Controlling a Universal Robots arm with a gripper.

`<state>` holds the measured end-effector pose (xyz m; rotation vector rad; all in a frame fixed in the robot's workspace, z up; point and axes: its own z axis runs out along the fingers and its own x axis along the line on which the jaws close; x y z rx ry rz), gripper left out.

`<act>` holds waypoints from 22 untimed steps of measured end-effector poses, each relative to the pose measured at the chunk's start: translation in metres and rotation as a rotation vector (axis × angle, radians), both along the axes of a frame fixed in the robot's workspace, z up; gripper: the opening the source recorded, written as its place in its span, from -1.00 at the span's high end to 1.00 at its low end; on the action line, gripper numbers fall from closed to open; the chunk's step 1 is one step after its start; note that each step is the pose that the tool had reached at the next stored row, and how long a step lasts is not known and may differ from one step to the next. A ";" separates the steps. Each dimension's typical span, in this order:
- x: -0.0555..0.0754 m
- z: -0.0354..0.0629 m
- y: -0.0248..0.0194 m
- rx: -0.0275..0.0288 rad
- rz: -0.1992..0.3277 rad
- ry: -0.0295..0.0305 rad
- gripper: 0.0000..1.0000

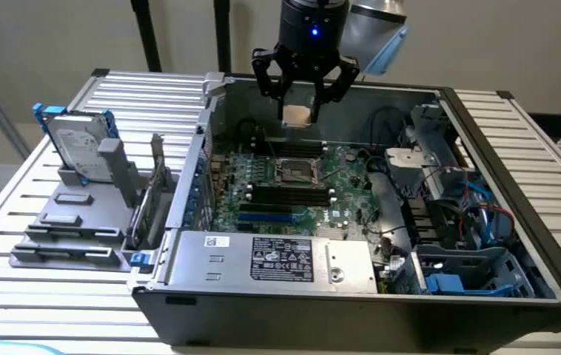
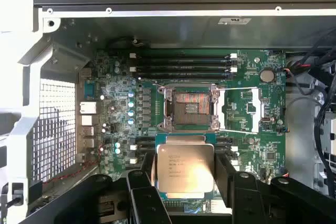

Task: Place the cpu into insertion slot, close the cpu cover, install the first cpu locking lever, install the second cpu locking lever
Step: 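Place the cpu into insertion slot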

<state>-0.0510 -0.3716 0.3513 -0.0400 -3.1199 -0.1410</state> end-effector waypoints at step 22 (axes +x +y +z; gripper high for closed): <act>0.016 -0.0098 0.0311 -0.0157 0.000 -0.0001 -0.09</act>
